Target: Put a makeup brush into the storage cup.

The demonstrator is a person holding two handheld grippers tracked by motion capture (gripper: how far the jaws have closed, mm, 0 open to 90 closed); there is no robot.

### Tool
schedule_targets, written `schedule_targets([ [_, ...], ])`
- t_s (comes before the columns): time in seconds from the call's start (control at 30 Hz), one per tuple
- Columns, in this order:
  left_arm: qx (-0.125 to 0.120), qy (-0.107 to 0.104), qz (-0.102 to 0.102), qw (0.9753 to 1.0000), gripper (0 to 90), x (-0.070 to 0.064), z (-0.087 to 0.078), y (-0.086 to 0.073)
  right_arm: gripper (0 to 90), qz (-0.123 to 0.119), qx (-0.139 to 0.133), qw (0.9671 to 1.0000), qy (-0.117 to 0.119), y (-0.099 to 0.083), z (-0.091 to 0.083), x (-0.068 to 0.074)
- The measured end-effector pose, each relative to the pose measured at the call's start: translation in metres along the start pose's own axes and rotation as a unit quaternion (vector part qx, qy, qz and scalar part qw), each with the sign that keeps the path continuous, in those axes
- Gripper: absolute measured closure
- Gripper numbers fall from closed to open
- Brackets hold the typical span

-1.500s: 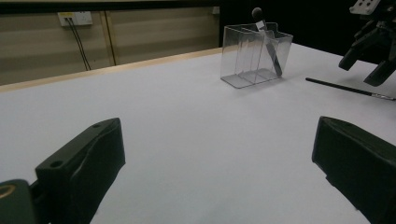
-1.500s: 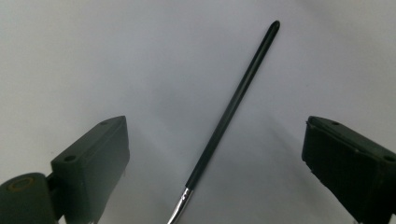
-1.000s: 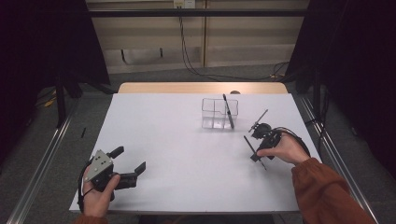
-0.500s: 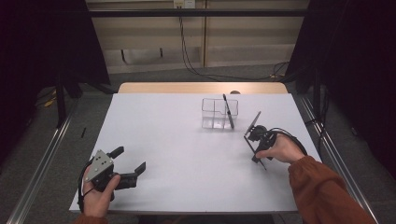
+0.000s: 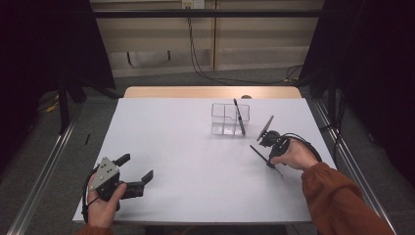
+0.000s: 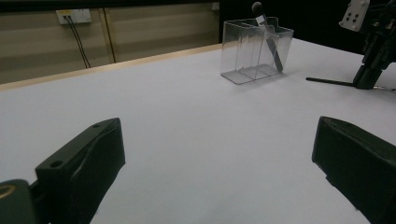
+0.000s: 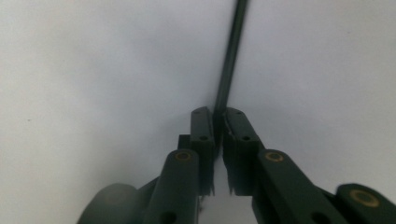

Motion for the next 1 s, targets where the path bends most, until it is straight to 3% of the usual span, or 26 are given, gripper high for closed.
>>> schedule_targets([
  [0.07, 0.000, 0.000, 0.000, 1.0000, 2.5, 0.000, 0.000, 0.000, 86.8, -0.010, -0.005, 0.9999, 0.002, 0.000, 0.001, -0.001],
  [0.13, 0.000, 0.000, 0.001, 1.0000, 2.5, 0.000, 0.000, 0.000, 87.0, 0.003, -0.004, 1.0000, 0.005, -0.001, 0.000, 0.000],
  [0.3, 0.000, 0.000, 0.000, 1.0000, 2.5, 0.001, 0.000, 0.000, 87.2, -0.014, -0.006, 0.9999, -0.001, 0.000, 0.000, -0.001],
  [0.43, 0.001, 0.001, 0.000, 1.0000, 2.5, 0.001, 0.001, -0.001, 87.2, -0.005, -0.015, 0.9999, 0.007, -0.001, 0.000, 0.000],
  [0.63, 0.002, 0.002, 0.000, 1.0000, 2.5, 0.002, 0.001, -0.001, 87.2, -0.011, -0.026, 0.9996, 0.009, -0.002, -0.002, 0.000],
  [0.87, 0.001, 0.001, 0.000, 1.0000, 2.4, 0.001, 0.000, 0.000, 87.2, -0.012, -0.074, 0.9970, 0.019, -0.001, -0.009, 0.002],
  [1.0, 0.002, 0.002, 0.000, 1.0000, 2.5, 0.001, 0.000, 0.000, 87.3, -0.014, -0.110, 0.9935, 0.025, 0.001, -0.017, 0.003],
])
Point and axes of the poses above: each handheld gripper's, and its own axes: z roughly forward along the jaws, y roughly out of its top, x roughly to its left, the point moved 10 cm from there along z, roughly forward along the jaws, and after that the axes turned 6 degrees about y, right-handed, at the moved point
